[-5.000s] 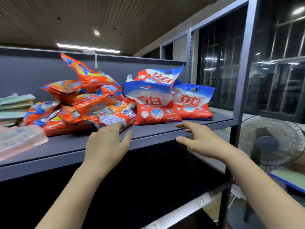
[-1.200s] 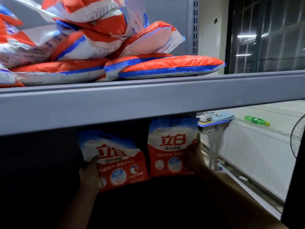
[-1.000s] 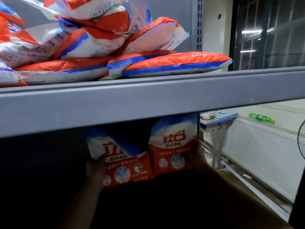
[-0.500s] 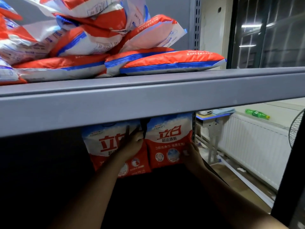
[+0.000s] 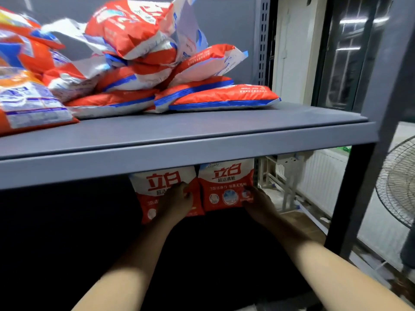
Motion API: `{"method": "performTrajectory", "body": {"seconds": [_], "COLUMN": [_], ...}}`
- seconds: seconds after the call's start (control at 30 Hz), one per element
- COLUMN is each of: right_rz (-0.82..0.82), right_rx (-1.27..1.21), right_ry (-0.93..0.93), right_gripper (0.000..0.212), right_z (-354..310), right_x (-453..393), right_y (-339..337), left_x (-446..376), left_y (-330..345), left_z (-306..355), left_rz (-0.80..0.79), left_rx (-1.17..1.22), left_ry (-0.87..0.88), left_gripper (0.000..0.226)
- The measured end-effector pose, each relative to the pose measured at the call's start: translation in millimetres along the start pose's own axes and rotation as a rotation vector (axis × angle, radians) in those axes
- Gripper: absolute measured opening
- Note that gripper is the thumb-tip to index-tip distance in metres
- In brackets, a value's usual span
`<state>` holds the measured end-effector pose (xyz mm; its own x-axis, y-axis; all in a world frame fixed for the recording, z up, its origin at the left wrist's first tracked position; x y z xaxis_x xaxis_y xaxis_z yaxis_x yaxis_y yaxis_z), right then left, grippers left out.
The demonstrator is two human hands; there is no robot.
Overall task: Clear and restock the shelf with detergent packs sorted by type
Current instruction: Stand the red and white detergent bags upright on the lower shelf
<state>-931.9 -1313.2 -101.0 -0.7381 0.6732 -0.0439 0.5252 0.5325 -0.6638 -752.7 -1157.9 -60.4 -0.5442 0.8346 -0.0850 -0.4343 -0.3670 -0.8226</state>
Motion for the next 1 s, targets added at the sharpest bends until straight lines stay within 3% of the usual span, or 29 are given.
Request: {"method": "performTrajectory", "body": {"seconds": [0.17, 0.37, 0.5, 0.6, 0.67, 0.8, 1.0], "right_rz": [-0.054, -0.089, -0.011, 0.165, 0.301, 0.511, 0.479], "right_rx": [0.179, 0.393, 0.400, 0.331, 0.299, 0.252, 0.113], "right_ry": [-0.038, 0.071, 0.031, -0.152, -0.272, -0.397, -0.301], "right_gripper": [0.041, 0.047, 0.036, 0.030, 0.016, 0.031, 0.016], "right_z": [-36.3, -73.0, -105.7, -153.9, -183.1, -229.2, -266.8], "right_x": [54.2, 121.9, 169.9, 197.2, 211.3, 221.1, 145.1], "right_y": [-15.2, -40.1, -65.6, -92.9, -109.5, -134.1, -162.2], "left_x": [58.9, 139.1, 190.0, 215.7, 225.7, 227.1, 192.5], "left_y": [-14.4, -38.3, -74.2, -115.3, -139.6, -176.6, -255.6], "left_z": [19.9, 52.1, 82.5, 116.1, 128.4, 136.2, 147.2], "left_rz": [0.030, -0.027, 0.188, 0.433, 0.529, 0.588, 0.775], "left_rx": [-0.082, -0.183, -0.161, -0.206, -0.160, -0.067, -0.055], "left_ry": [-0.037, -0.111, -0.071, 0.131, 0.154, 0.138, 0.186], "left_gripper": [0.030, 0.038, 0.029, 0.029, 0.033, 0.034, 0.030]}}
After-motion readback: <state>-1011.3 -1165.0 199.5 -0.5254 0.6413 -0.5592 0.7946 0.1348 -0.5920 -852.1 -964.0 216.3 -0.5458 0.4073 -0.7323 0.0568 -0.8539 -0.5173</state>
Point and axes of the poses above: each hand's wrist, its own x-axis away from the middle knuckle, its own y-axis out of the palm, z = x × y, the point moved 7 cm from there along -x, towards the middle knuckle, and after that the axes turned 13 degrees about -z, right-handed, at the moved point
